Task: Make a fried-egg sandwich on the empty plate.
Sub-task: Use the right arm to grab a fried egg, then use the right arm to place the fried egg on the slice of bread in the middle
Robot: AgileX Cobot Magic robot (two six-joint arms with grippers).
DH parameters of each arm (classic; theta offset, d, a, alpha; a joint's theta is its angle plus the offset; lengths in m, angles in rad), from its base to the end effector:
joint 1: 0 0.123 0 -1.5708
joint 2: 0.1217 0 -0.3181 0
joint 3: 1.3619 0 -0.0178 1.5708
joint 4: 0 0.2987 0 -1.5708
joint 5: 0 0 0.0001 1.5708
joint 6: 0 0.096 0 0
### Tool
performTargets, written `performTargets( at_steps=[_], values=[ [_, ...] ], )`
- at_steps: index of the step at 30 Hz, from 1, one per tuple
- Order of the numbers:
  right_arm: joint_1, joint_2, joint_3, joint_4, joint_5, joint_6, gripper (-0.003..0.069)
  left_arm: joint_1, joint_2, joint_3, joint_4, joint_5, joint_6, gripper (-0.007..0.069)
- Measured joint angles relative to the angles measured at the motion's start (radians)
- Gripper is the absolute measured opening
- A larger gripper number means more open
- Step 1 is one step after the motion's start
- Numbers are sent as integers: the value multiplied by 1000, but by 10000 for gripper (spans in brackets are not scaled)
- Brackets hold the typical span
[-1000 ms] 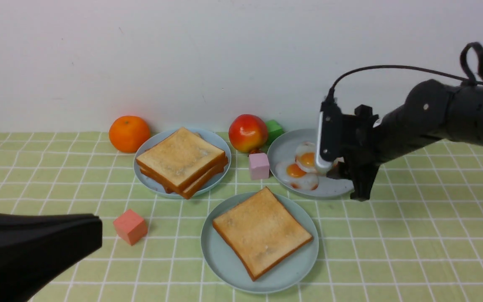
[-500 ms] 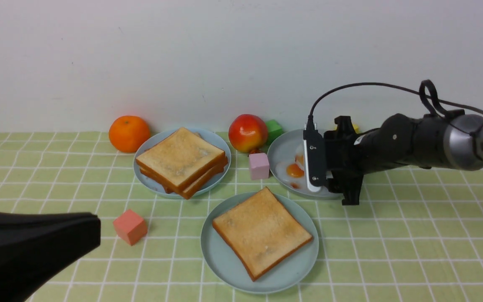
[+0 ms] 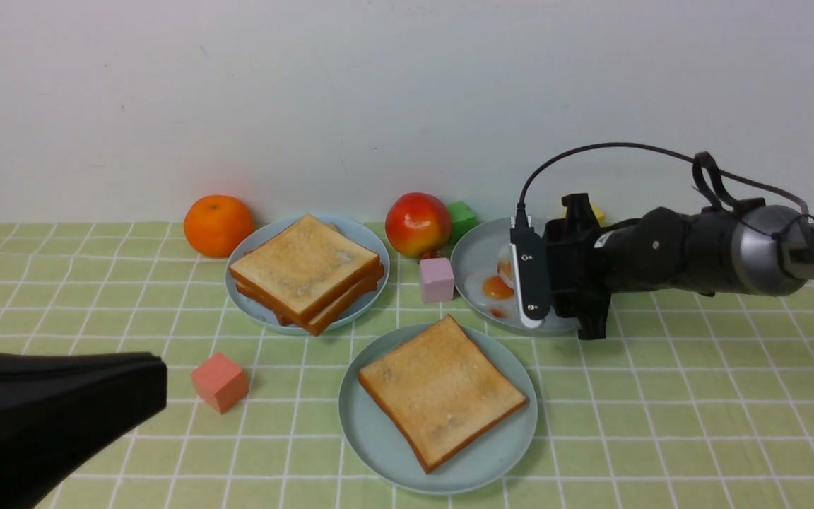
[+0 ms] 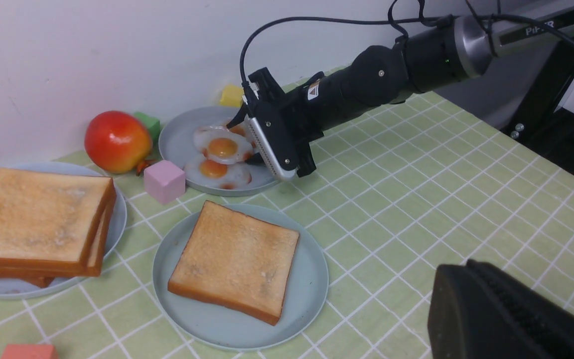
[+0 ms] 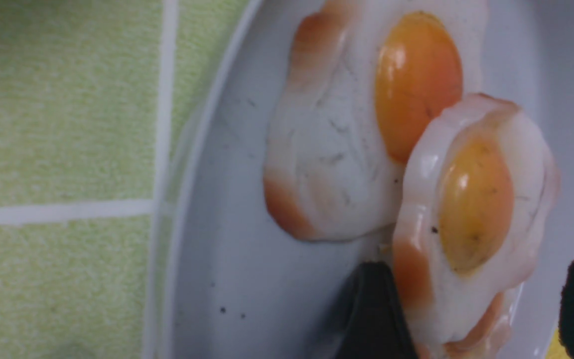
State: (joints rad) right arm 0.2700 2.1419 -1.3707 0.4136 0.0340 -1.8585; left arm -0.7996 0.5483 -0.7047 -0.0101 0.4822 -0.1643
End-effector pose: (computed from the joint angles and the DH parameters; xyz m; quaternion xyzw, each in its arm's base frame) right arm 0.4992 0.1396 0.1298 -0.6899 0.5932 -0.2248 0.3488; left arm 0.0899 -0.0932 0.3871 0.2436 0.7475 -0.2905 0.5454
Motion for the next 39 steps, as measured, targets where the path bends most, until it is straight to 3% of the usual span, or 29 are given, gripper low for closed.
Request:
performTargets(
  at_steps=[6, 12, 16, 24, 29, 34, 39],
  values=[
    [0, 4, 0, 0, -3, -1, 407, 0, 0, 0, 0, 0, 0, -13],
    [0, 12, 1, -1, -2, -3, 190, 0, 0, 0, 0, 0, -1, -13],
    [1, 10, 1, -1, -14, -5, 97, 0, 0, 0, 0, 0, -19, -13],
    [0, -41, 3, 31, 17, -5, 83, 0, 0, 0, 10, 10, -86, -13],
    [12, -186, 23, 152, 129, 22, 80, 0, 0, 0, 66, 46, -140, -13],
    [91, -387, 82, 197, 180, 132, 80, 0, 0, 0, 119, 62, -221, -13],
    [208, -566, 188, 200, 198, 342, 80, 0, 0, 0, 212, 105, -300, -13]
  ],
)
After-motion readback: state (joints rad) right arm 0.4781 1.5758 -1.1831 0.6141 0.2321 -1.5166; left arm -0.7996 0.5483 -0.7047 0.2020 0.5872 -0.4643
